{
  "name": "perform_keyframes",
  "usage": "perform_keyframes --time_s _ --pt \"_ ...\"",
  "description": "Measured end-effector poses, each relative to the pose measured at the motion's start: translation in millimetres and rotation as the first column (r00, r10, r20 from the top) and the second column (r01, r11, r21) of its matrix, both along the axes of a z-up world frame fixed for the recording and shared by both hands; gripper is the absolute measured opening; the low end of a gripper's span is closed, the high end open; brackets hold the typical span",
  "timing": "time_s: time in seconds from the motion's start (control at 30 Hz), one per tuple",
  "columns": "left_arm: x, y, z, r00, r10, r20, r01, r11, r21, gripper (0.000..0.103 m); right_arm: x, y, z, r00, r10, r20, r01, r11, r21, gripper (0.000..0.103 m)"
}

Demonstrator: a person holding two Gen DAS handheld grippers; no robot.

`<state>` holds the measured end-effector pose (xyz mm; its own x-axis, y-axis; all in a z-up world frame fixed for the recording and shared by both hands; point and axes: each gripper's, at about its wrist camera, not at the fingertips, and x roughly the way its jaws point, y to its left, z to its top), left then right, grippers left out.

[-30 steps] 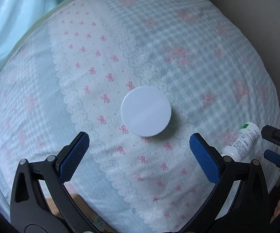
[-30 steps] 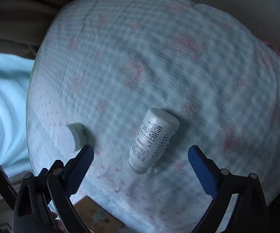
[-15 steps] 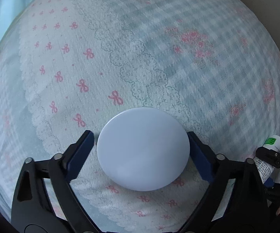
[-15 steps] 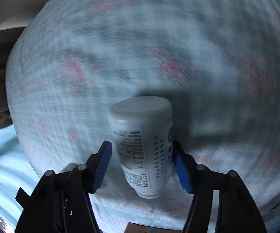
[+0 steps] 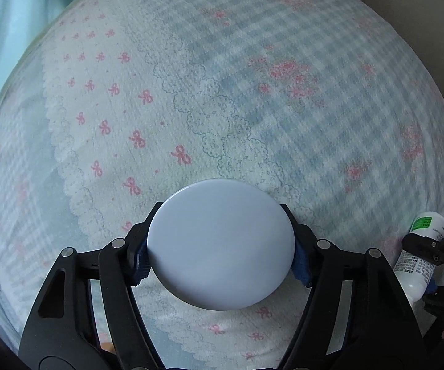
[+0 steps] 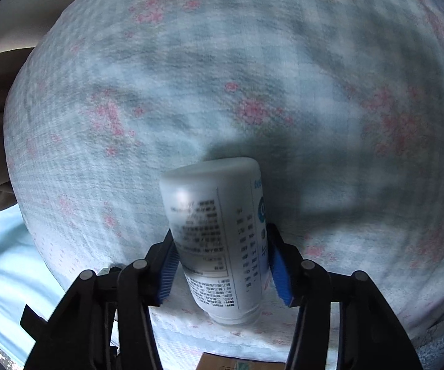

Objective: Organize rigid objects
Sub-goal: 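Carry the white jar and pill bottle into the box and release both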

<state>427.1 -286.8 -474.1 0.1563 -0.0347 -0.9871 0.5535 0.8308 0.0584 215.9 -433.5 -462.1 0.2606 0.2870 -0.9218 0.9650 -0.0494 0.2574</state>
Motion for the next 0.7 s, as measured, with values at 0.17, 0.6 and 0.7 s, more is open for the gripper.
perform_keyframes --time_s 0.17,0.6,0.7 --pt "-14 12 30 0.999 0.031 0.024 -0.03 0.999 -0.02 0.068 -1 -5 19 0.998 0.049 0.038 -0.049 0.999 -0.008 0.047" --pt "-81 75 170 0.967 0.207 0.149 -0.19 0.974 -0.121 0.068 1 -3 146 0.89 0.398 0.221 -0.361 0.913 -0.19 0.047" --pt "-103 94 204 0.952 0.254 0.168 -0.23 0.962 -0.15 0.068 2 11 179 0.811 0.537 0.234 -0.482 0.839 -0.253 0.047"
